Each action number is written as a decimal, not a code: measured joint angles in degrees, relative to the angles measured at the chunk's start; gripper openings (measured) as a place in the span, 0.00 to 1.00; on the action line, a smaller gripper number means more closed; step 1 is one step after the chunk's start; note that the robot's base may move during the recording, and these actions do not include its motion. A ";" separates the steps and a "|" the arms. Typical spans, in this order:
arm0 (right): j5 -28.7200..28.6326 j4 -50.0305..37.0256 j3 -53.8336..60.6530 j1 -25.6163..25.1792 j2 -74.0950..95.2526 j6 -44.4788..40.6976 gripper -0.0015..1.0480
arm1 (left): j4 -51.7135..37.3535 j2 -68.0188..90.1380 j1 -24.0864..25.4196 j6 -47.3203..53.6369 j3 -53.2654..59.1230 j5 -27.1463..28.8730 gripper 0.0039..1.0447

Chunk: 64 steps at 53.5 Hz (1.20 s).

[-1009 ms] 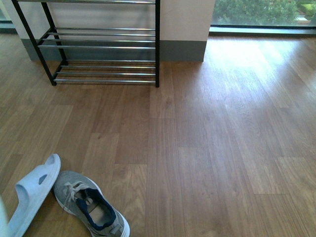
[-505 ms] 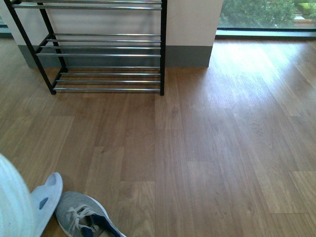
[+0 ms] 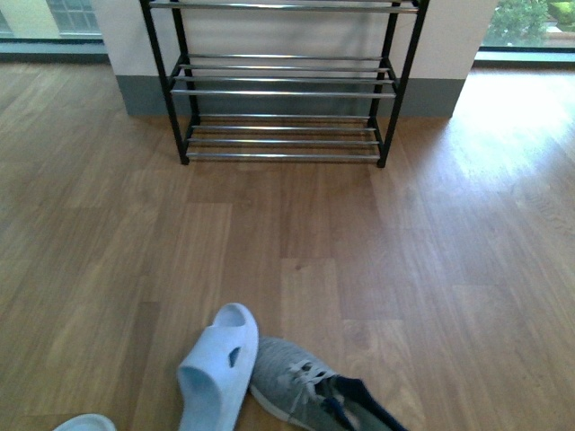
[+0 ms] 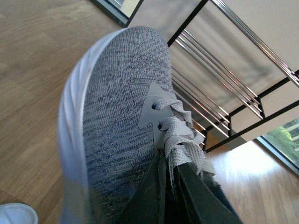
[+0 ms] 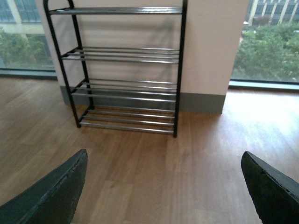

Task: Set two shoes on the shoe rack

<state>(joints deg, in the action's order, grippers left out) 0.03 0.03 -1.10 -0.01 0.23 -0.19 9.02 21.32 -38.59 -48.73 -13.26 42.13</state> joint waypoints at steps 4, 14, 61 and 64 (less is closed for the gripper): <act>-0.42 0.02 0.00 -0.02 0.02 0.00 0.91 | 0.00 0.00 0.00 0.00 0.02 -0.13 0.02; -0.28 0.00 0.00 -0.04 0.00 0.00 0.91 | 0.00 -0.33 0.07 0.00 0.00 0.17 0.02; -4.33 -44.63 -28.28 6.47 115.43 -14.60 0.91 | 0.00 -0.33 0.00 0.00 0.00 -0.33 0.02; -5.70 -43.85 -30.16 7.41 119.99 -15.10 0.91 | 0.00 -0.33 0.00 0.00 0.00 -0.28 0.02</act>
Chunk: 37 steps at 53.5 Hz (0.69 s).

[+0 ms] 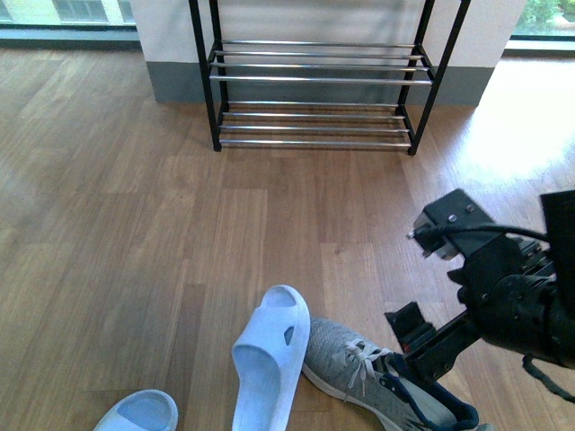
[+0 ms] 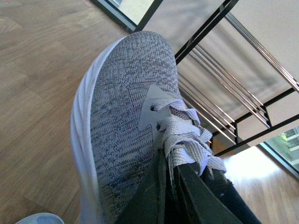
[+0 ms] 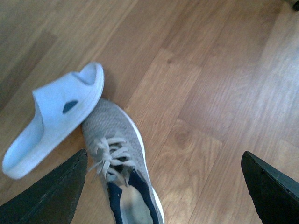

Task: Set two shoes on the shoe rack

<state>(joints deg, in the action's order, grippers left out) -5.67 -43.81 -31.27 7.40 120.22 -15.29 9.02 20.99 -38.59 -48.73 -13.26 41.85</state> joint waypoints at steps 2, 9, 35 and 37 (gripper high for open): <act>-0.59 0.87 -1.05 0.66 2.47 -0.59 0.91 | 0.00 0.00 0.00 0.00 0.00 0.11 0.02; -5.68 5.90 -2.86 2.10 7.82 -1.79 0.91 | 0.00 0.00 0.00 0.00 0.00 0.20 0.02; -4.44 9.03 -11.91 0.04 25.57 -8.15 0.91 | 0.00 0.00 0.02 0.00 0.00 0.15 0.02; -4.48 9.01 -11.78 -0.37 25.57 -8.37 0.91 | 0.00 0.00 0.00 0.00 0.00 0.15 0.02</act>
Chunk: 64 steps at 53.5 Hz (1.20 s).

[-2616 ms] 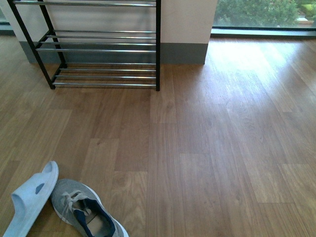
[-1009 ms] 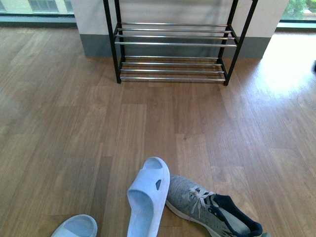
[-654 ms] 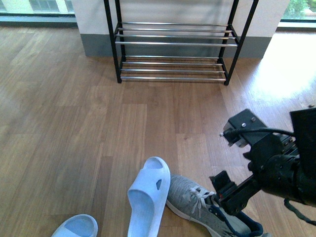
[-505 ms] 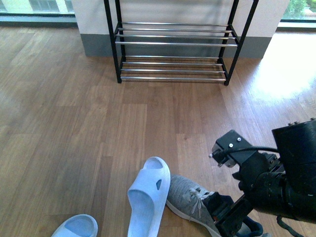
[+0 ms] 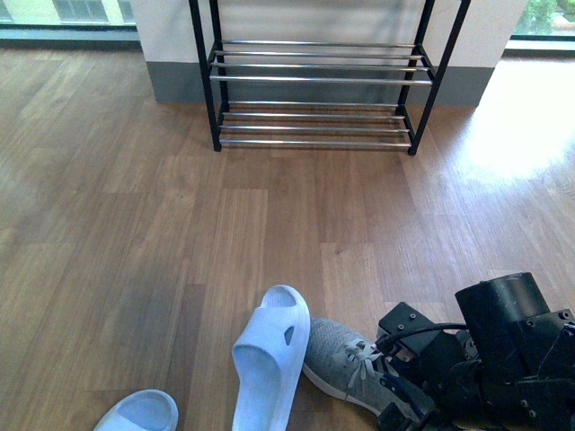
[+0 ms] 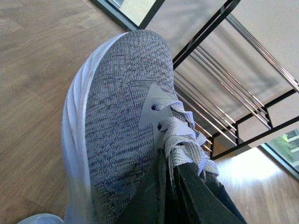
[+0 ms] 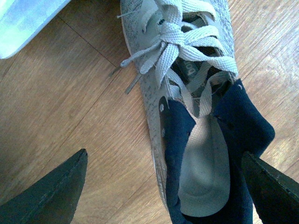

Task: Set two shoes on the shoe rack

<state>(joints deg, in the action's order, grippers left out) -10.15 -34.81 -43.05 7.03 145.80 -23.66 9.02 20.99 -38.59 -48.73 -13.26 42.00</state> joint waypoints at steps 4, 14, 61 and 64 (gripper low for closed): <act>-0.13 -0.50 -0.07 -0.74 0.35 -0.09 0.91 | 0.00 0.00 0.00 0.00 0.00 -0.04 0.02; -0.22 -0.15 -2.38 -1.20 2.36 0.87 0.91 | 0.00 0.00 0.00 0.00 0.00 0.00 0.02; -1.53 3.48 -3.50 -7.80 -2.40 -0.50 0.91 | 0.00 0.00 0.00 0.00 0.00 -0.04 0.02; -1.18 2.89 -3.91 -7.80 -2.03 -0.85 0.91 | 0.00 0.00 0.00 0.00 0.00 -0.02 0.02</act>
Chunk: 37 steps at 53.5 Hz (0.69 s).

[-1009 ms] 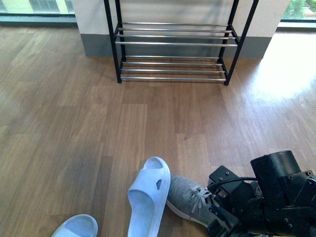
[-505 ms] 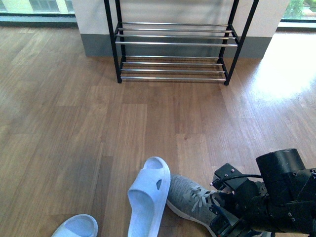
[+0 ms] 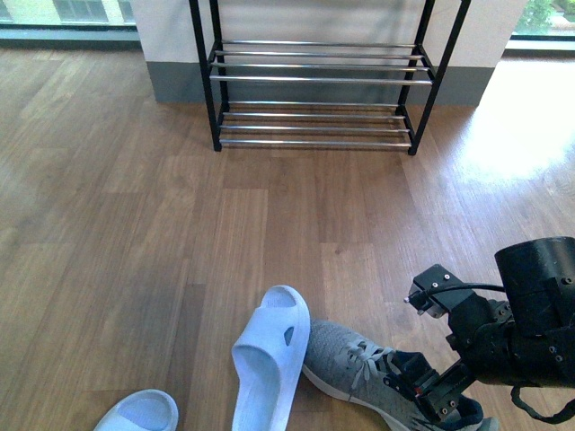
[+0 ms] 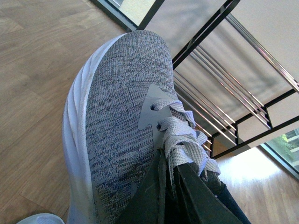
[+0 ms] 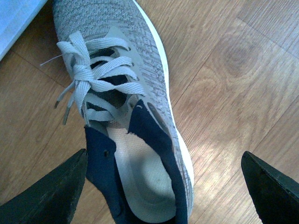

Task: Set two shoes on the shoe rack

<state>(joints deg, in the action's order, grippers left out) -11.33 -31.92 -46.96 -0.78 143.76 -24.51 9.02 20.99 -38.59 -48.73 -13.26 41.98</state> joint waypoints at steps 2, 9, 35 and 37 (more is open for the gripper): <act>0.57 -0.68 -0.48 0.02 0.59 -0.07 0.91 | 0.00 0.00 0.00 0.00 0.00 0.00 0.02; 1.27 -2.05 -2.08 0.90 3.89 -0.52 0.91 | 0.00 0.02 0.00 0.00 0.00 0.00 0.02; 5.44 -5.25 -6.36 2.62 10.97 2.10 0.39 | 0.00 0.00 0.00 0.00 0.00 0.00 0.02; 5.60 -5.27 -6.45 2.62 11.08 2.36 0.34 | 0.00 0.00 0.00 0.00 0.00 0.00 0.02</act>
<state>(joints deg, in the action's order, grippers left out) -5.74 -37.19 -53.41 1.85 154.85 -22.15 9.02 20.99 -38.59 -48.73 -13.26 41.98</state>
